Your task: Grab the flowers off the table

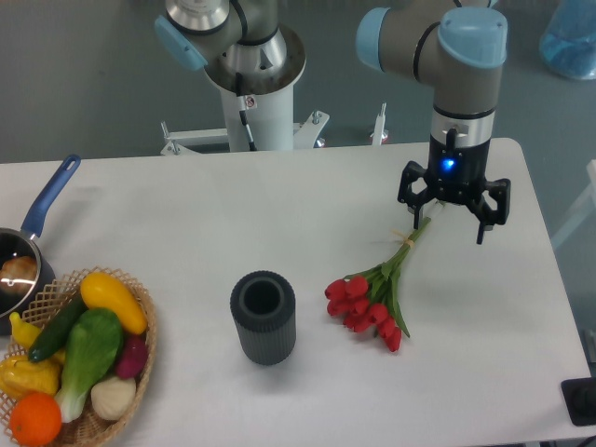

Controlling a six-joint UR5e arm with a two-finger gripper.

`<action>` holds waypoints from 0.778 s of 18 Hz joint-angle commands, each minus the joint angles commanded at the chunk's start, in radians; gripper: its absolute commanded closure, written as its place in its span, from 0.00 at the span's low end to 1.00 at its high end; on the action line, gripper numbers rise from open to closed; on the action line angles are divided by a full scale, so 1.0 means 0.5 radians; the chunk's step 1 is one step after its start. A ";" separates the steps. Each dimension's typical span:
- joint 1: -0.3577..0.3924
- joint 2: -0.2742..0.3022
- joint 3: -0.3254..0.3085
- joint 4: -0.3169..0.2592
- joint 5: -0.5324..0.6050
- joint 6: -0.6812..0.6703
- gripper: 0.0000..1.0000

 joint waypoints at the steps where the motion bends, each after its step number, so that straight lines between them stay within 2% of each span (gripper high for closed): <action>1: -0.003 -0.003 -0.009 0.000 0.003 0.009 0.00; 4: -0.009 -0.018 -0.021 -0.003 0.003 0.015 0.00; 6: -0.021 -0.034 -0.104 0.009 0.003 0.009 0.00; 11: -0.012 -0.095 -0.153 0.025 0.009 0.006 0.00; 14: -0.003 -0.153 -0.166 0.025 0.131 0.168 0.00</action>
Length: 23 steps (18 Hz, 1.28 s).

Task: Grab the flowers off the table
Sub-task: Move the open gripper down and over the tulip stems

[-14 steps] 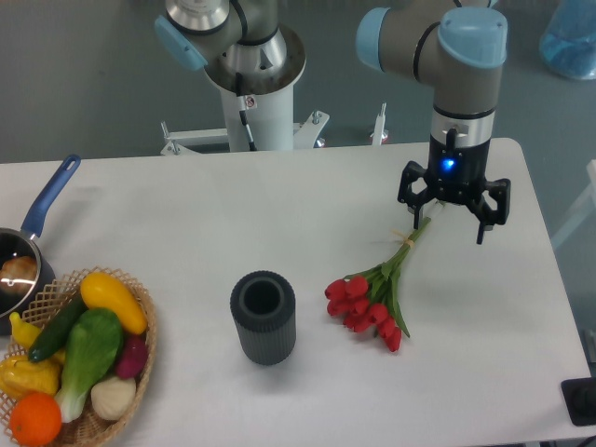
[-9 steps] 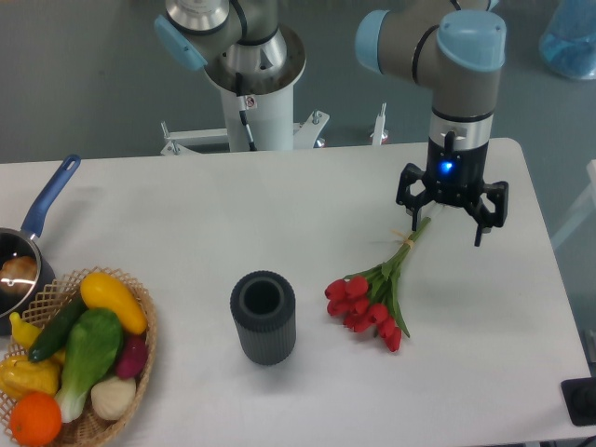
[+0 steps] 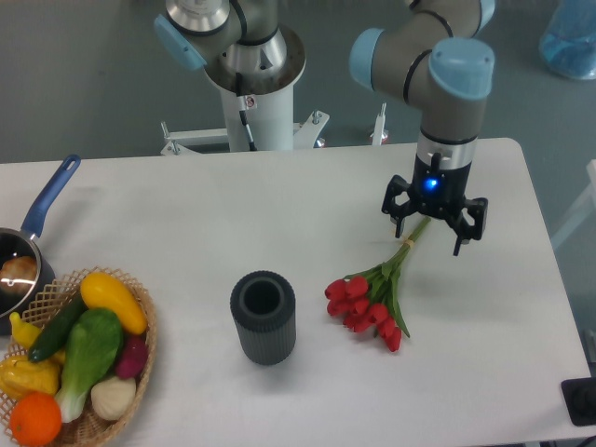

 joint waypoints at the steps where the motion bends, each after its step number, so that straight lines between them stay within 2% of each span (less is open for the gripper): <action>1: 0.000 -0.031 -0.012 -0.003 0.046 0.101 0.00; 4: 0.043 -0.040 -0.073 -0.040 0.090 0.219 0.00; 8: 0.046 -0.129 -0.175 -0.034 0.105 0.268 0.00; 16: 0.043 -0.194 -0.138 -0.031 0.105 0.366 0.00; 23: -0.003 -0.249 -0.111 -0.015 0.099 0.338 0.00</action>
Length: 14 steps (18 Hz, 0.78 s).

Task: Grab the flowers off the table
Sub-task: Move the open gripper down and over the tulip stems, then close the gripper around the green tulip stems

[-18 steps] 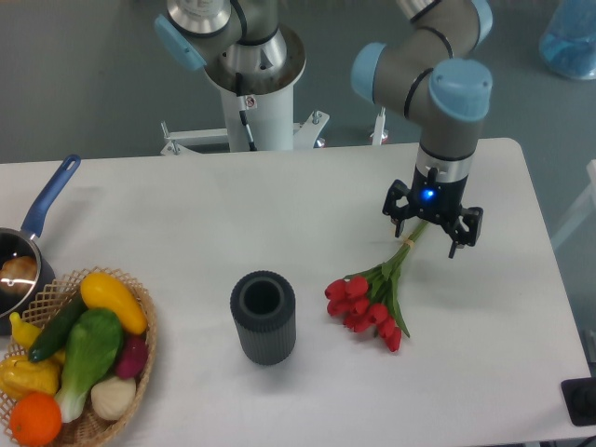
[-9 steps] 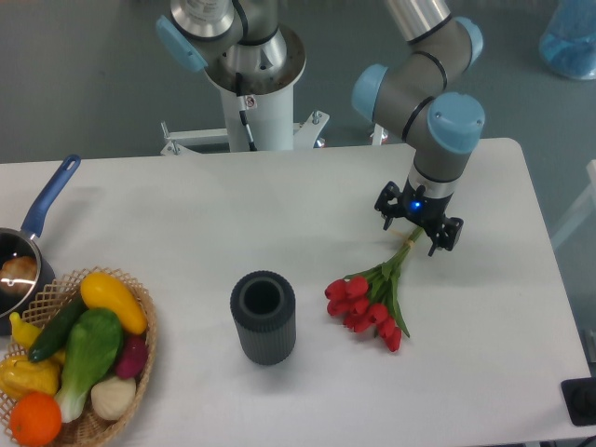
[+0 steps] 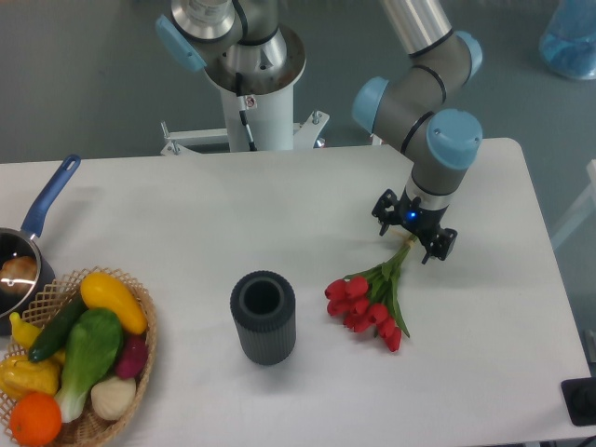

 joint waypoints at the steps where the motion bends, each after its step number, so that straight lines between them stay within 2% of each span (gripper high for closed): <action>1: 0.000 -0.003 0.000 0.000 0.000 0.000 0.00; 7: -0.006 -0.018 -0.003 0.000 0.000 0.000 0.01; 10: -0.006 -0.025 -0.003 0.000 0.000 0.000 0.19; 13: -0.009 -0.028 -0.003 0.003 0.003 0.003 0.23; 14: -0.009 -0.025 -0.003 0.003 0.003 0.003 0.29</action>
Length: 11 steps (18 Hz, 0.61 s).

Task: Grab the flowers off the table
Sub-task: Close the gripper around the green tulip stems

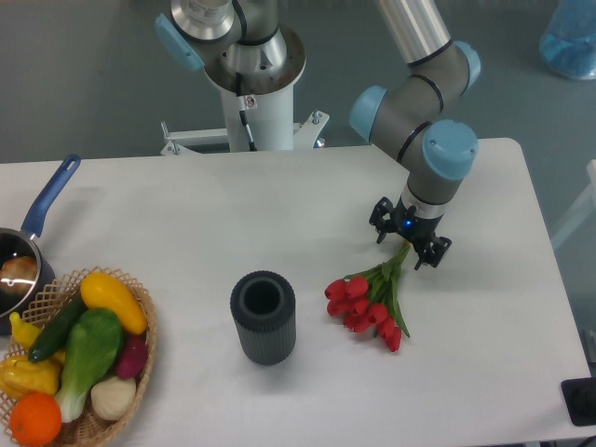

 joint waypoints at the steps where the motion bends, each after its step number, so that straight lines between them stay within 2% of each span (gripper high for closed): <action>1: 0.000 0.000 0.000 0.000 0.000 -0.003 0.35; 2: 0.000 0.000 0.000 0.000 0.000 -0.003 0.41; 4: 0.000 0.000 0.000 0.000 0.000 0.000 0.45; 6: 0.003 0.000 0.000 0.003 0.000 0.000 0.57; 9: 0.003 0.000 0.003 0.003 0.000 -0.006 0.69; 11: 0.003 0.000 0.006 0.006 0.000 -0.009 0.82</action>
